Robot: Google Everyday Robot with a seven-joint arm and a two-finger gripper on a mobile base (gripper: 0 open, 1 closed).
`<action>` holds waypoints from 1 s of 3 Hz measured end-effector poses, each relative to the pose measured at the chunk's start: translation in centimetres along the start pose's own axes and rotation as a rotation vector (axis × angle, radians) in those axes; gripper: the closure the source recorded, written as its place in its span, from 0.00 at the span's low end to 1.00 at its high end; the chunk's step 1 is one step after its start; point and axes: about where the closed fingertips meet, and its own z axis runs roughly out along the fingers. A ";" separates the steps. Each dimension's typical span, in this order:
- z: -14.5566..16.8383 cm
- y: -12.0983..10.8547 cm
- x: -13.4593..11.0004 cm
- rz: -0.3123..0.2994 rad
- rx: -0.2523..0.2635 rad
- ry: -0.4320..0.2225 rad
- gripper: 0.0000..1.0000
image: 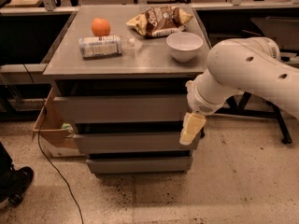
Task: Open top drawer
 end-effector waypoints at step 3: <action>7.6 -3.1 -0.4 0.022 0.016 -0.061 0.00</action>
Offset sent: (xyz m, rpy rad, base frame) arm 0.0583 0.0157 -0.0691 0.0615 -0.0130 -0.0203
